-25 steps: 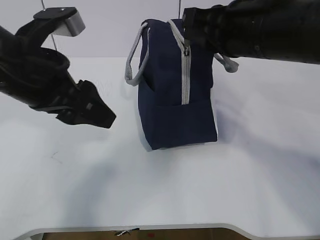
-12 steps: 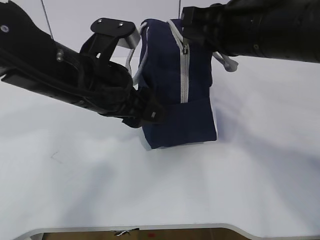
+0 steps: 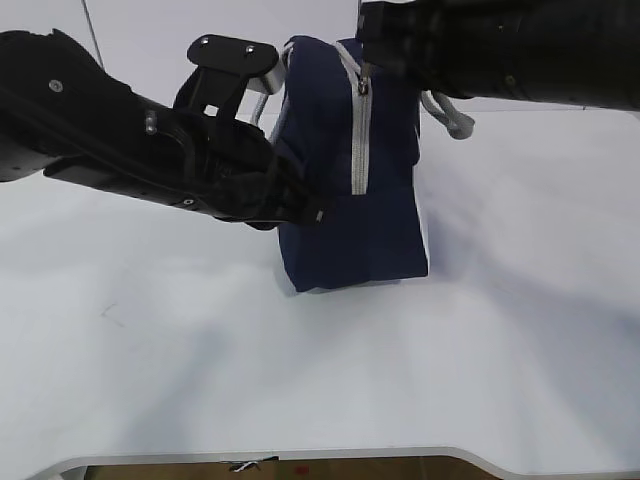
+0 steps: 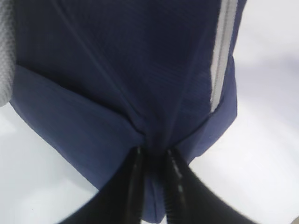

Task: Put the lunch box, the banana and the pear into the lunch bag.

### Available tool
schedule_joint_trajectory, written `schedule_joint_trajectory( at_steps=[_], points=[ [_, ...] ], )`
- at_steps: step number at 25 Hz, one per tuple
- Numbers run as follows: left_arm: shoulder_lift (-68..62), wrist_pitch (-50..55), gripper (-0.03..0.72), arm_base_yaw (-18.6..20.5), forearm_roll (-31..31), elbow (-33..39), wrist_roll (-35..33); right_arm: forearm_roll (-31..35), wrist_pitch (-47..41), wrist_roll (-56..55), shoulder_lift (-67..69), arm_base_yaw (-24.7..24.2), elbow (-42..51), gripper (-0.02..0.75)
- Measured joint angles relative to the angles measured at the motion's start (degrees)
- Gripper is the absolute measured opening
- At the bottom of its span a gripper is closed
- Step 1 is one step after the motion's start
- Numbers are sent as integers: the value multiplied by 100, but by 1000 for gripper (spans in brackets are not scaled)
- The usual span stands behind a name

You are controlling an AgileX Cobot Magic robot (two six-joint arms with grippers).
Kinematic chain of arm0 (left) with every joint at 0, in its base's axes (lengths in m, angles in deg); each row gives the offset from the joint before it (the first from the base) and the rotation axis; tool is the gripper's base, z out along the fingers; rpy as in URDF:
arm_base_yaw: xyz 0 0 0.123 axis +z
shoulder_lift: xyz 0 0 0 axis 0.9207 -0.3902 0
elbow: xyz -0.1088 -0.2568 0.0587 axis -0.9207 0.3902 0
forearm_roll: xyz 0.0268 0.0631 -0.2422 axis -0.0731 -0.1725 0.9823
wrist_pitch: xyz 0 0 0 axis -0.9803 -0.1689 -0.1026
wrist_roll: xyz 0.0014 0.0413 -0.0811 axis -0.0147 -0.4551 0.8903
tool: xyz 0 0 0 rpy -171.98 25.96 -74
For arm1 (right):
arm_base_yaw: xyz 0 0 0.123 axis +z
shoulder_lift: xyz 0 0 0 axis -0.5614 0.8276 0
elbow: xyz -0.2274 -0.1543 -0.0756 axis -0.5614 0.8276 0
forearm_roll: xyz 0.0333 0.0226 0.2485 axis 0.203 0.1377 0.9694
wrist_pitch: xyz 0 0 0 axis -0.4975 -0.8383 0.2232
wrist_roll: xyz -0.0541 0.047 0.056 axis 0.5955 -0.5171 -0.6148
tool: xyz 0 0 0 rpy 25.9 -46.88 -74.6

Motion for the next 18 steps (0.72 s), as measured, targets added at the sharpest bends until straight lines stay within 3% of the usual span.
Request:
schedule_joint_trajectory(
  at_steps=[2, 4, 11, 15, 18],
  points=[
    [3, 27, 35, 0, -129, 0, -2, -122, -37, 0, 14, 0, -35, 17],
    [36, 194, 20, 23, -369, -3, -2, -253, -35, 0, 14, 0, -34, 17],
    [541, 1354, 13, 666, -1353, -13, -23, -614, -35, -10, 51, 19, -46, 17],
    [654, 1852, 12, 1085, -1528, -15, -35, -710, -4, -10, 247, 29, -117, 17],
    [674, 2220, 11, 1159, -1705, -15, -57, -792, -11, -10, 435, 29, -294, 17]
  ],
)
